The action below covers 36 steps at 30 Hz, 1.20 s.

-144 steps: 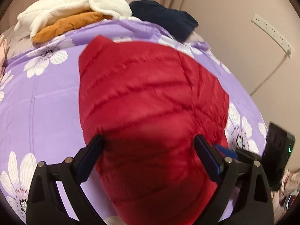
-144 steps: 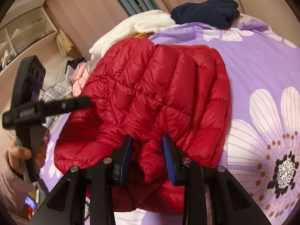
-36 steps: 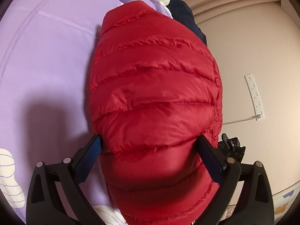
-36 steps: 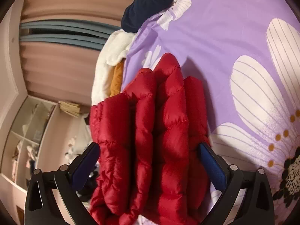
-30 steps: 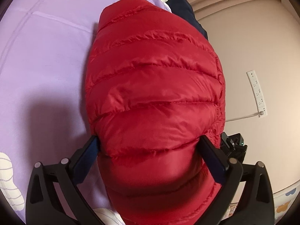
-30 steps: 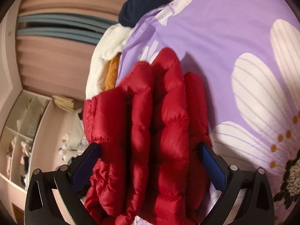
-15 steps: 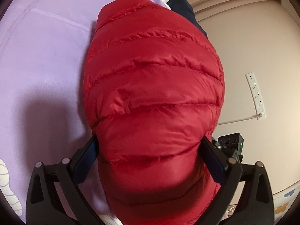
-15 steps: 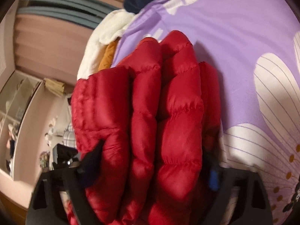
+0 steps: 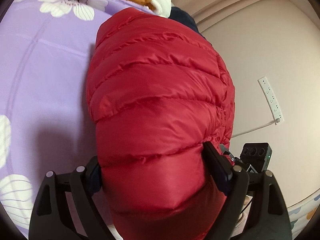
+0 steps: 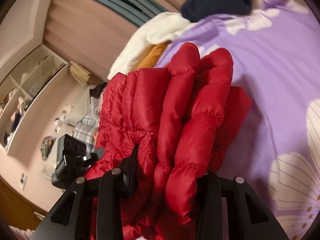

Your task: Fold large clothes

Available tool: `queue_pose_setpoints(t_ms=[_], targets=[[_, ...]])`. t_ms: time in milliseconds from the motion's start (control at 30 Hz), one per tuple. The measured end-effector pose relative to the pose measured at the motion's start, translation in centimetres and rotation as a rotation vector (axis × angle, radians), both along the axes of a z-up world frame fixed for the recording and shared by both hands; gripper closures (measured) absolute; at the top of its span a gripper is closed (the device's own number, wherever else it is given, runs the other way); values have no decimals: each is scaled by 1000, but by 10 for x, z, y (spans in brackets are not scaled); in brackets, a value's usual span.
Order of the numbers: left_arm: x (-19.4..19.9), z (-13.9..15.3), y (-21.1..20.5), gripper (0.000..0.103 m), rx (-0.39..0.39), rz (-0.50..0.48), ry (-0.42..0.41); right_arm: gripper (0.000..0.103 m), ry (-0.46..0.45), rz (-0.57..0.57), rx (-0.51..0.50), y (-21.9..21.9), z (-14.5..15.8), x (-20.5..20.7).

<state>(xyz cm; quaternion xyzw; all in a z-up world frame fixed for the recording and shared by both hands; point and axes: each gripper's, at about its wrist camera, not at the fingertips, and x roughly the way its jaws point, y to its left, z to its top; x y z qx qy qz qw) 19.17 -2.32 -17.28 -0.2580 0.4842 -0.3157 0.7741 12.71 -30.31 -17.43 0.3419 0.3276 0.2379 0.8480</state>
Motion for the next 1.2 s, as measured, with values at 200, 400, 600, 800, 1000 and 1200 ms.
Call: queue_pose_setpoints(t_ms=[200,400,600,800,1000,1200], targets=[[3,13,27,16,6,45,-32,64,-46,49,10,22,8,22],[14,19,58,16,15,107,-38,64,-65,105,17,39,9,35],[29,15,80,16,6,153,-24,64,-69,147,8,39,10,37],[42,3,98,16,3,193,-5,64,-51,172,-2,48,2,52],[37,1,97,15,22,198,-6,63,-20,171,1,53,-7,54],[36,1,95,15,68,200,-22,58,37,149,-10,52,-15,51]])
